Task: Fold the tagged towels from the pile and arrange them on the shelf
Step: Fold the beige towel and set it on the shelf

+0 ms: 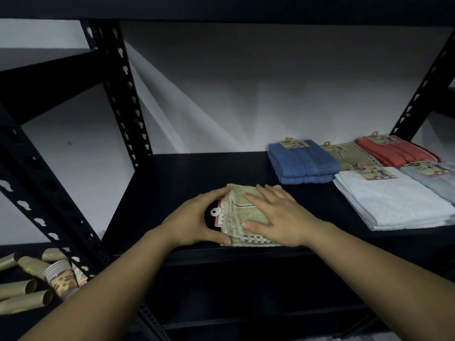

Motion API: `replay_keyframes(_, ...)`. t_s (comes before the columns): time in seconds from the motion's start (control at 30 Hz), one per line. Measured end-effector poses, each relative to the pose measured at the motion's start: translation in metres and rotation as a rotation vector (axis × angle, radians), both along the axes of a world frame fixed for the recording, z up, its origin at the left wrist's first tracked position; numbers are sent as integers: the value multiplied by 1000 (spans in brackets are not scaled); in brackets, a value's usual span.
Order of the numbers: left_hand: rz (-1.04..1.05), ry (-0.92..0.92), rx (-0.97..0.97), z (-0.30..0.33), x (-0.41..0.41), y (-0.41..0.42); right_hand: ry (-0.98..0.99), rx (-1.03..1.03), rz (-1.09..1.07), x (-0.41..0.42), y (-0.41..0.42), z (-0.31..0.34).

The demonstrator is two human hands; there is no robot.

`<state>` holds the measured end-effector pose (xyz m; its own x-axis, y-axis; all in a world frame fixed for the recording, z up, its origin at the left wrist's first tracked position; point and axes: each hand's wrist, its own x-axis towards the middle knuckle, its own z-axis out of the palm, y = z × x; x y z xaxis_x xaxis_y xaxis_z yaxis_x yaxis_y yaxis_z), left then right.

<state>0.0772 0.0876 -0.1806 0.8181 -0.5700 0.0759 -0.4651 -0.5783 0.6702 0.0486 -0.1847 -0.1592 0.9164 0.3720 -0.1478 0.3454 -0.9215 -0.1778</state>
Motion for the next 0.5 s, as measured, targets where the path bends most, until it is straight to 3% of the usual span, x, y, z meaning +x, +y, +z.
replay_keyframes(0.17,-30,-27,55,-4,3,1,21,-5,0,0,-2,0)
replay_keyframes(0.33,-52,-48,101,-6,8,1,124,23,-137,2,2,-2)
replay_keyframes(0.5,-32,-34,96,-5,6,1,152,-86,-141,8,9,8)
